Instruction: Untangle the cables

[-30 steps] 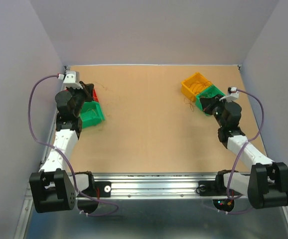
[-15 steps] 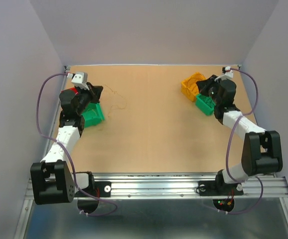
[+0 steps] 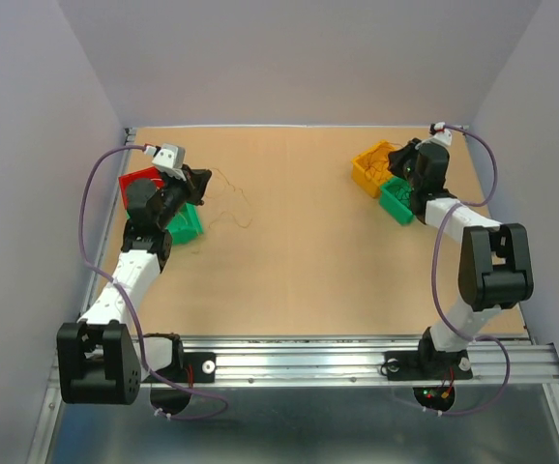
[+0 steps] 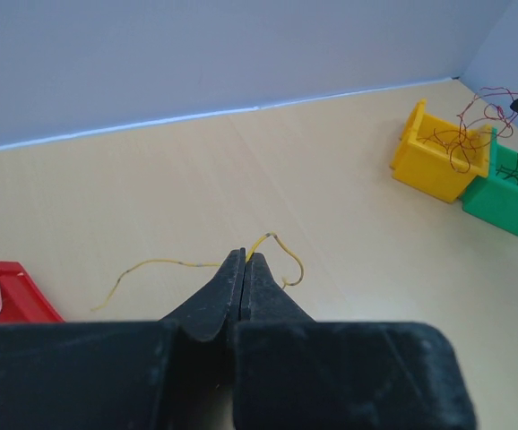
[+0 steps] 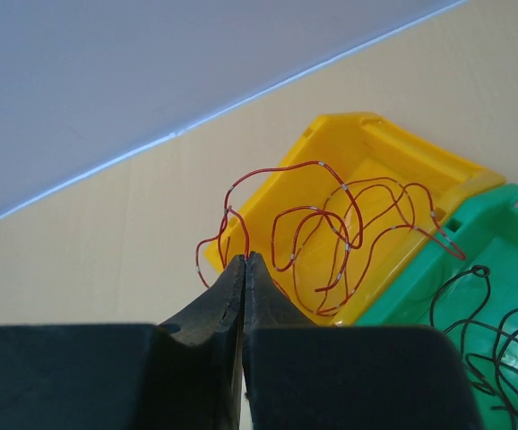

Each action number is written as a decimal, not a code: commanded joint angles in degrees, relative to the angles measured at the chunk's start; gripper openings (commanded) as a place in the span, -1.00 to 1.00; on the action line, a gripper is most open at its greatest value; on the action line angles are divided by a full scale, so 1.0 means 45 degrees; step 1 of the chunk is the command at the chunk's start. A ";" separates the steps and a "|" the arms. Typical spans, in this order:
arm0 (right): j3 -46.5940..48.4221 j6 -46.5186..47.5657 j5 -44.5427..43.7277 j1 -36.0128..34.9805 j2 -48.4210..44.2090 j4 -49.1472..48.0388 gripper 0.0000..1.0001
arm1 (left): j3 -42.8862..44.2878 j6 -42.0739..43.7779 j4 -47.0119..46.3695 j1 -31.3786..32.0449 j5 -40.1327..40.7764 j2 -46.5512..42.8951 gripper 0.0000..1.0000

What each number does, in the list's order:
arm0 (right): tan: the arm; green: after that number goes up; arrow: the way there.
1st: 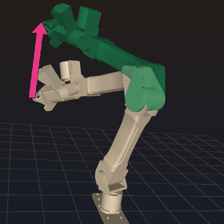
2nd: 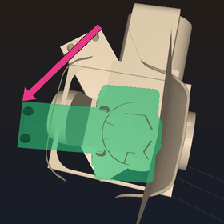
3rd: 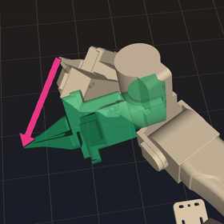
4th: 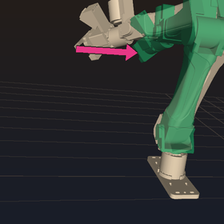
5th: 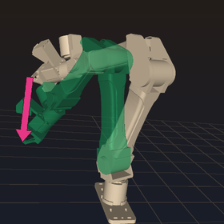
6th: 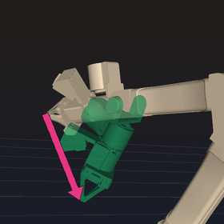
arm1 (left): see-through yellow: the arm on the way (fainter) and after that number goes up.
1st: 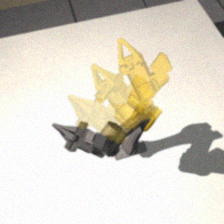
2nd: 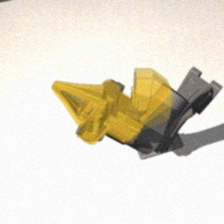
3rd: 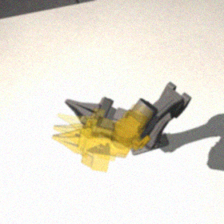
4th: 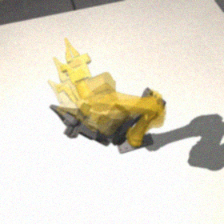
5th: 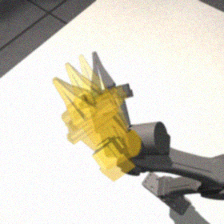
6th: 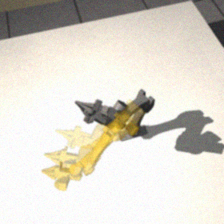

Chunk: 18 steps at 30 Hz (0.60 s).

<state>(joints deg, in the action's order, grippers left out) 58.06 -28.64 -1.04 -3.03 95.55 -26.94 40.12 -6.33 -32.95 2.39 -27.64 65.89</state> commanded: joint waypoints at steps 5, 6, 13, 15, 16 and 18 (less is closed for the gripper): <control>0.1218 0.0407 -0.1272 0.0087 0.0856 0.0204 -0.99 | -0.0126 0.0430 -0.0764 0.0210 0.0185 -0.0676 -1.00; 0.1470 0.0447 -0.1331 0.0087 0.0973 0.0514 -0.97 | -0.0145 0.0449 -0.0764 0.0210 0.0223 -0.0716 -1.00; 0.2389 0.0604 -0.2168 0.0087 0.1755 0.1415 -0.99 | -0.0185 0.0566 -0.0764 0.0347 0.0243 -0.0755 -1.00; 0.2740 0.0604 -0.2599 0.0087 0.2008 0.1726 -0.99 | -0.0185 0.0585 -0.0764 0.0347 0.0243 -0.0736 -1.00; 0.2858 0.0604 -0.2853 0.0106 0.2087 0.1806 -0.99 | -0.0185 0.0605 -0.0764 0.0366 0.0243 -0.0716 -1.00; 0.3132 0.0604 -0.2972 0.0125 0.2301 0.1865 -0.99 | -0.0165 0.0605 -0.0744 0.0386 0.0243 -0.0716 -1.00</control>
<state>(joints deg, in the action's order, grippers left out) 67.37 -26.74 -10.17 -2.98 104.66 -19.22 39.79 -4.67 -33.21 3.77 -26.52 64.55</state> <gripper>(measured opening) 0.015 0.030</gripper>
